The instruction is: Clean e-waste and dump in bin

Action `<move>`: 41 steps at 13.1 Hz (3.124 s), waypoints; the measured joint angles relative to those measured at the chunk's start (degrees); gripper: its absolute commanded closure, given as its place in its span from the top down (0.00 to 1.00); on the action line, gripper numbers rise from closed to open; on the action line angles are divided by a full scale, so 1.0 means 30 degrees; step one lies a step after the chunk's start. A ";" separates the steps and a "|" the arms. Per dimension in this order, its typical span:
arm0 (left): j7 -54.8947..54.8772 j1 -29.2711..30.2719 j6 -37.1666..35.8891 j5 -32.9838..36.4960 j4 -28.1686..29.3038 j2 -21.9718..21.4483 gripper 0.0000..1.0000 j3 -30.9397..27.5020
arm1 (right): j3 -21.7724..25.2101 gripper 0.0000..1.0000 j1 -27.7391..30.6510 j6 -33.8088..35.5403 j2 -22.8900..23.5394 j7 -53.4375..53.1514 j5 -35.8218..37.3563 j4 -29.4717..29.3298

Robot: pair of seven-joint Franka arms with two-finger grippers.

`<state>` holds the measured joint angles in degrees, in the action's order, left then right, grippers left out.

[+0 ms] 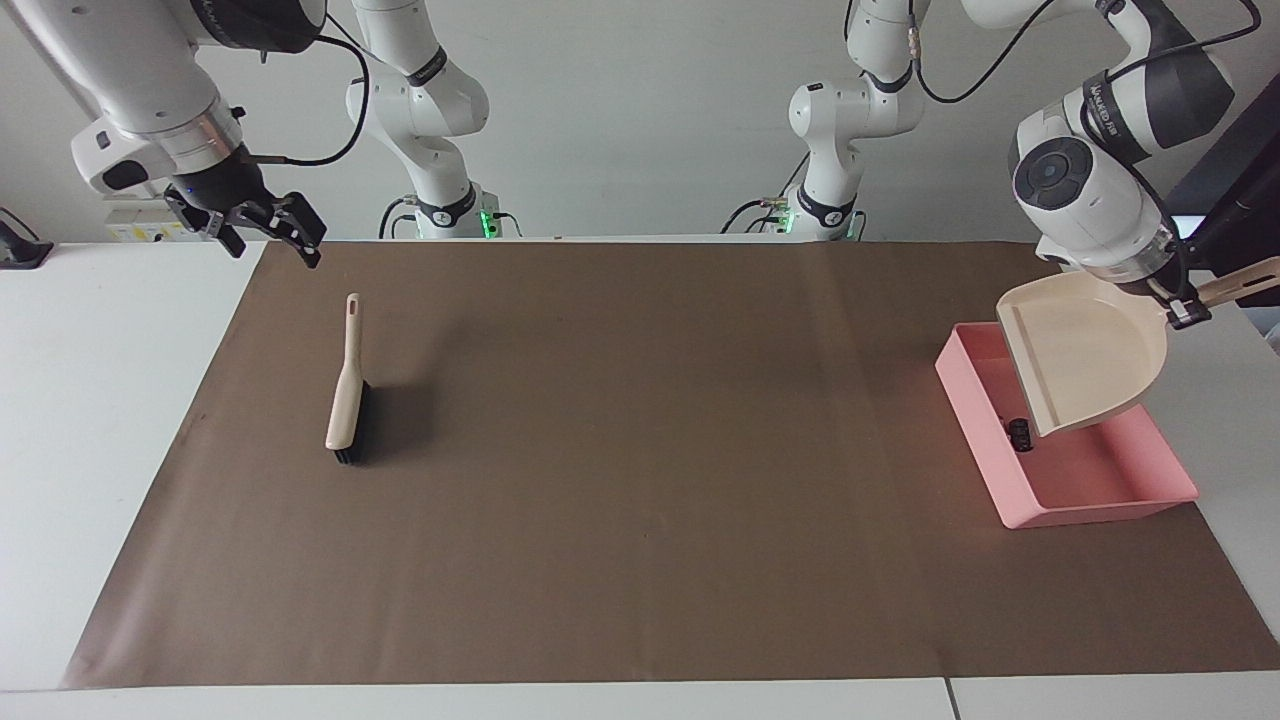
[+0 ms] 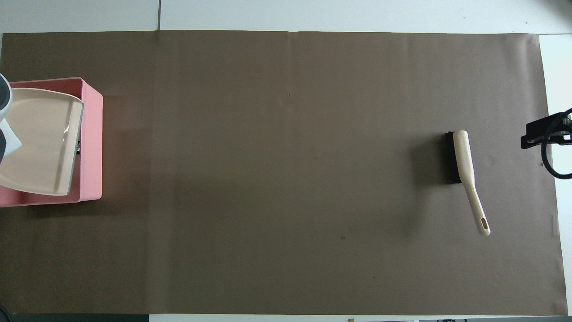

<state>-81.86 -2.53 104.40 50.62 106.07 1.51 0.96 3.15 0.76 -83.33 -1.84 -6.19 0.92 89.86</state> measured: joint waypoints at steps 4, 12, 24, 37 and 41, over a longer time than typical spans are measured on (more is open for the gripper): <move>0.0200 -0.2040 -0.0156 -0.4092 0.1233 0.0016 0.00 0.0072 | 0.0000 1.00 -0.0138 0.0015 0.0002 0.0000 -0.0001 0.0073; 0.6965 -0.6637 0.3032 -0.6652 0.4865 0.1488 0.00 0.0131 | 0.0018 1.00 -0.0426 -0.0309 0.0002 0.0728 0.0273 0.0218; 0.9369 -0.7434 0.3451 -0.6891 0.4576 0.1896 0.83 -0.0230 | 0.0162 1.00 -0.0594 -0.0705 -0.0006 0.0731 0.0477 0.0368; 2.0151 0.0342 0.1537 -1.3279 0.2585 -0.0799 0.98 -0.0565 | 0.0146 1.00 -0.0636 -0.0705 -0.0023 0.0733 0.0477 0.0422; 2.2588 0.1509 -0.1154 -1.5385 -0.0727 -0.0827 0.98 -0.0576 | 0.0145 1.00 -0.0636 -0.0705 -0.0024 0.0733 0.0477 0.0425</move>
<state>-14.10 2.00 100.93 4.47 103.89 -0.98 -0.77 3.59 -1.15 -85.45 -1.91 -3.99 2.35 91.13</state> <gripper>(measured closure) 0.018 0.000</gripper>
